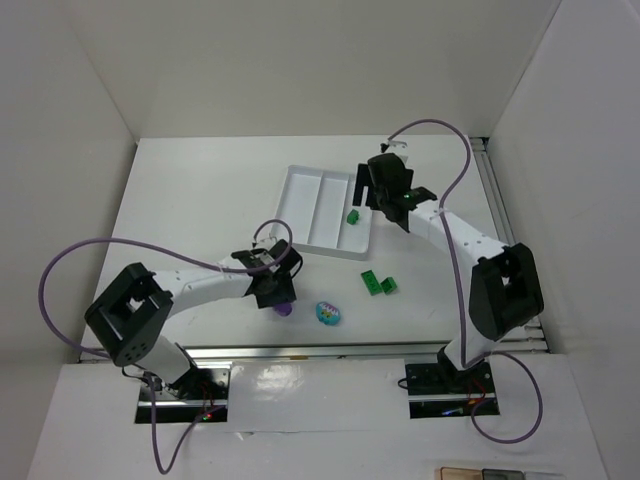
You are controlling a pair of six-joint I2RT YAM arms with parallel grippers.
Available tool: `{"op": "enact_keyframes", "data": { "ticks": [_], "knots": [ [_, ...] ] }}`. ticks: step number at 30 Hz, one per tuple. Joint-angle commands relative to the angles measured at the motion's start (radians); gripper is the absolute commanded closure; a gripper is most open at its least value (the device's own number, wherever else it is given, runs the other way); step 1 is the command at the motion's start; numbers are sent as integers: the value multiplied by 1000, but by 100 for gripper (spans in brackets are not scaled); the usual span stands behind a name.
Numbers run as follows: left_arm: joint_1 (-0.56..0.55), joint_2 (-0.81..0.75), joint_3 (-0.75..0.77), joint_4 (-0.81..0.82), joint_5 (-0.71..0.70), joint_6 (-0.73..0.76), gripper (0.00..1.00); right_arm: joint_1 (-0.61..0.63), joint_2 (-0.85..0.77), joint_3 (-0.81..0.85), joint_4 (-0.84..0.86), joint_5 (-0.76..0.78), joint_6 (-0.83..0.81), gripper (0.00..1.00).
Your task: Sort the legos into containers by color
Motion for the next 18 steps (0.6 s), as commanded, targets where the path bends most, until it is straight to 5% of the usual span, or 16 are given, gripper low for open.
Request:
{"op": "enact_keyframes", "data": {
  "ticks": [1, 2, 4, 12, 18],
  "knots": [
    [-11, -25, 9, -28, -44, -37, 51, -5, -67, -17, -32, 23, 6, 11],
    [-11, -39, 40, -50, -63, -37, 66, -5, -67, -28, -32, 23, 6, 11],
    [-11, -76, 76, -77, -118, 7, 76, -5, -94, -39, -46, 23, 25, 11],
    [48, 41, 501, -152, -296, 249, 77, -14, -219, -149, -126, 0, 85, 11],
    [226, 303, 773, -77, -199, 393, 77, -14, -309, -250, -229, -9, 162, 11]
  ]
}}
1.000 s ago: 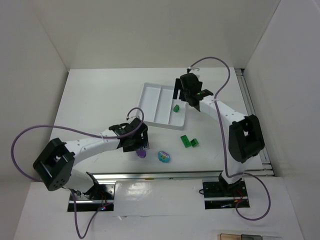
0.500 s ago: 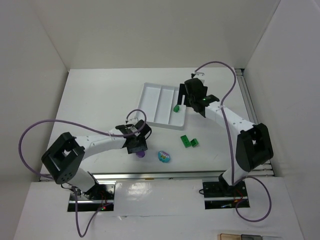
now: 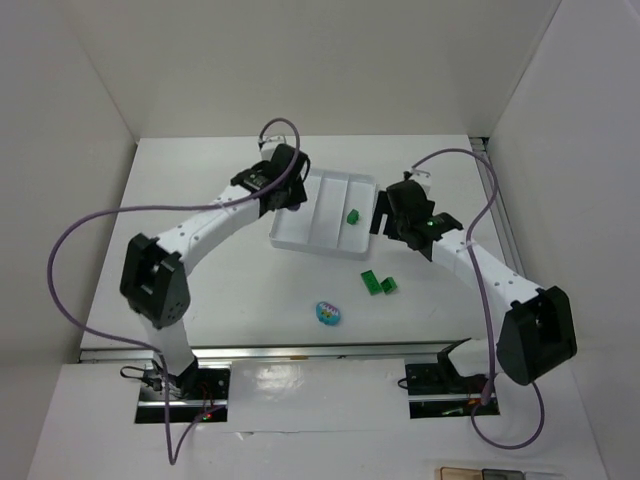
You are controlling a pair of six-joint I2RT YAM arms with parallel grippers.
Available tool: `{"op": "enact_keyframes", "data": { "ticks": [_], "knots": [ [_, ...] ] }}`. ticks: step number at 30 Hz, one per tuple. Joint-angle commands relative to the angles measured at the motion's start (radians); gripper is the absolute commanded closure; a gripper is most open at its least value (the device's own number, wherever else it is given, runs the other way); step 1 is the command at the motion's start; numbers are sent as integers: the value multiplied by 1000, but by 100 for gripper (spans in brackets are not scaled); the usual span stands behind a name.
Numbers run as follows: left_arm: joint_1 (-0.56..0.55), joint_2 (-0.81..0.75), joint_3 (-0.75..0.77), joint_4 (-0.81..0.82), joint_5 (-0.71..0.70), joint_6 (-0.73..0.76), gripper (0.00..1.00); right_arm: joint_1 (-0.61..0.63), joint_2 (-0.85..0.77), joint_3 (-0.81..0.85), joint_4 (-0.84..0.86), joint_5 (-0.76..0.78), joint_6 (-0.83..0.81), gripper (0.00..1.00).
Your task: Sort the legos into containers by color
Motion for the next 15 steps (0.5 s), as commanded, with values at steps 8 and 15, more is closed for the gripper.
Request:
{"op": "enact_keyframes", "data": {
  "ticks": [8, 15],
  "knots": [
    [145, 458, 427, -11, 151, 187, 75, 15, -179, -171, -122, -61, 168, 12],
    [155, 517, 477, -54, 151, 205, 34, 33, -199, -252, -154, -82, 205, 12]
  ]
}}
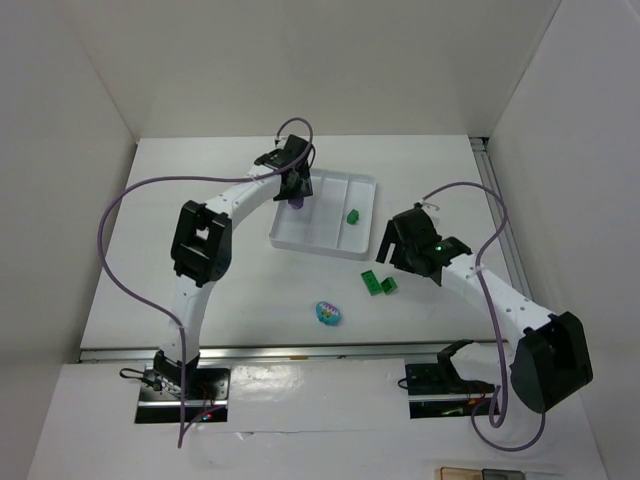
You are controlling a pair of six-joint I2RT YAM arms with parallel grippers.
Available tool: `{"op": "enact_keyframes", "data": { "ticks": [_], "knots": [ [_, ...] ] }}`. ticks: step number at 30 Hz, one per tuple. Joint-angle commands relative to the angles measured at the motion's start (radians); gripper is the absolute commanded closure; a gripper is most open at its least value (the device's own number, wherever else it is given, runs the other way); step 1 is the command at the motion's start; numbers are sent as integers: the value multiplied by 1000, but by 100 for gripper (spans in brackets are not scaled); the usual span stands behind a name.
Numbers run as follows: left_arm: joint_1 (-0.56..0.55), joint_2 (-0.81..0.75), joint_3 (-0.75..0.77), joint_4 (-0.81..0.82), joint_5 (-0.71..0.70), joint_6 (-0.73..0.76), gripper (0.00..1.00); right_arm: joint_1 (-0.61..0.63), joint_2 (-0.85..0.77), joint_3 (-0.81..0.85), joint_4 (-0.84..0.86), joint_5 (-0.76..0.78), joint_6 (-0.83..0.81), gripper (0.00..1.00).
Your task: Sort the legos into containers by color
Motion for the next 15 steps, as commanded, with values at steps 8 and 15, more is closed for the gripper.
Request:
{"op": "enact_keyframes", "data": {
  "ticks": [8, 15],
  "knots": [
    [-35, -119, 10, -3, 8, 73, 12, 17, -16, -105, 5, -27, 71, 14],
    [-78, -323, -100, -3, -15, 92, 13, 17, 51, -166, 120, -59, 71, 18]
  ]
}}
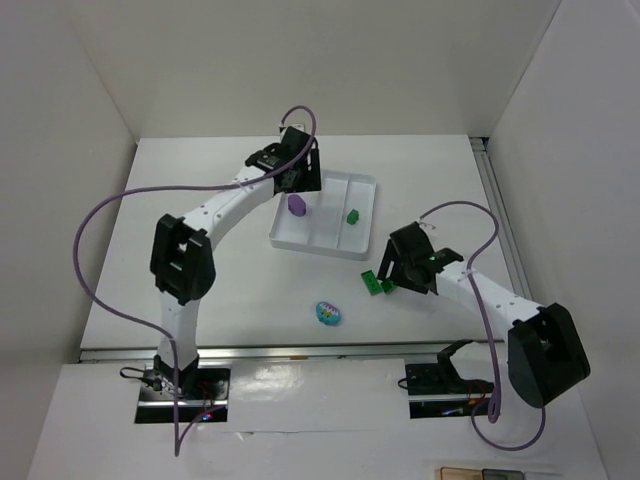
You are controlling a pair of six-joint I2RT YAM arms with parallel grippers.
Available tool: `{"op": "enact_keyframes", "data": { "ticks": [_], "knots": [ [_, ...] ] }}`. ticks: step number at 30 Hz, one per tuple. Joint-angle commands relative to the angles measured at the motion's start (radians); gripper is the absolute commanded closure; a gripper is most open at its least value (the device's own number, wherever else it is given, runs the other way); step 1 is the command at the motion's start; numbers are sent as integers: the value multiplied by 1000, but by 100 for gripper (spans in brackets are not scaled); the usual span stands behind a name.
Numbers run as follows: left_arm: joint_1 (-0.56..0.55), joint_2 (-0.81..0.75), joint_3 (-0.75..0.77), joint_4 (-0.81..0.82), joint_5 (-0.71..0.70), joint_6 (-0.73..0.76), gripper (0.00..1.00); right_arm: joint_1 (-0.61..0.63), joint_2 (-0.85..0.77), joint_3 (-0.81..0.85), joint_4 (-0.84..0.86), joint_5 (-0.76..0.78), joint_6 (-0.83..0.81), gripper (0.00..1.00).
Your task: Sort the legos into containers by color
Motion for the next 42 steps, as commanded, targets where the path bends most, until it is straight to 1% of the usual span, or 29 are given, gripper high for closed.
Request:
{"op": "enact_keyframes", "data": {
  "ticks": [1, 2, 4, 5, 7, 8, 9, 12, 13, 20, 21, 23, 25, 29, 34, 35, 37, 38, 39, 41, 42],
  "knots": [
    [-27, -154, -48, 21, -18, 22, 14, 9, 40, -20, 94, -8, 17, 18],
    [-27, -201, -66, 21, -18, 22, 14, 9, 51, -20, 94, -17, 17, 23],
    [-27, -243, -138, 59, 6, 22, 14, 9, 69, -20, 121, -17, 17, 26],
    [-27, -269, -158, 59, 7, 22, 14, 9, 83, -20, 121, -17, 17, 30],
    [-36, -278, -185, 59, 16, 22, 14, 9, 92, -20, 146, -26, 26, 32],
    [-36, -278, -197, 59, 16, 22, 14, 9, 92, -20, 156, -26, 26, 35],
    [-36, -278, -197, 59, 16, 13, 14, 9, 92, -20, 157, -26, 26, 40],
    [-36, -278, -215, 59, 7, 3, 14, 9, 92, -20, 157, -26, 26, 46],
    [-36, -278, -215, 59, 7, 2, 15, 9, 92, -20, 166, -17, 26, 47],
    [-45, -288, -215, 50, 17, 2, 15, 9, 132, -11, 164, -8, 17, 48],
    [-45, -288, -215, 50, 17, 2, 15, 9, 120, -11, 164, -8, 17, 59],
    [-45, -288, -215, 50, 17, 2, 15, 9, 102, -20, 164, -8, 17, 63],
    [-45, -297, -224, 50, 17, 2, 15, 9, 89, -11, 140, 14, 26, 70],
    [-45, -306, -224, 50, 17, 2, 15, 9, 11, 36, 68, 63, 26, 70],
    [-45, -328, -244, 41, 17, 2, 15, 9, -24, 134, 49, 110, -11, 70],
    [-45, -352, -263, 41, 17, -7, 15, 9, 14, 186, 80, 110, -32, 70],
    [-45, -373, -284, 41, 39, -7, 15, 9, 69, 239, 117, 110, -54, 70],
    [-45, -386, -312, 41, 48, -19, 15, 9, 139, 271, 129, 110, -63, 70],
    [-45, -398, -327, 41, 57, -19, 15, 9, 175, 330, 158, 110, -84, 70],
    [-56, -441, -358, 41, 76, -30, 14, 9, 244, 381, 192, 110, -103, 70],
    [-65, -456, -393, 41, 85, -30, 14, 9, 308, 404, 221, 110, -112, 70]
  ]
}}
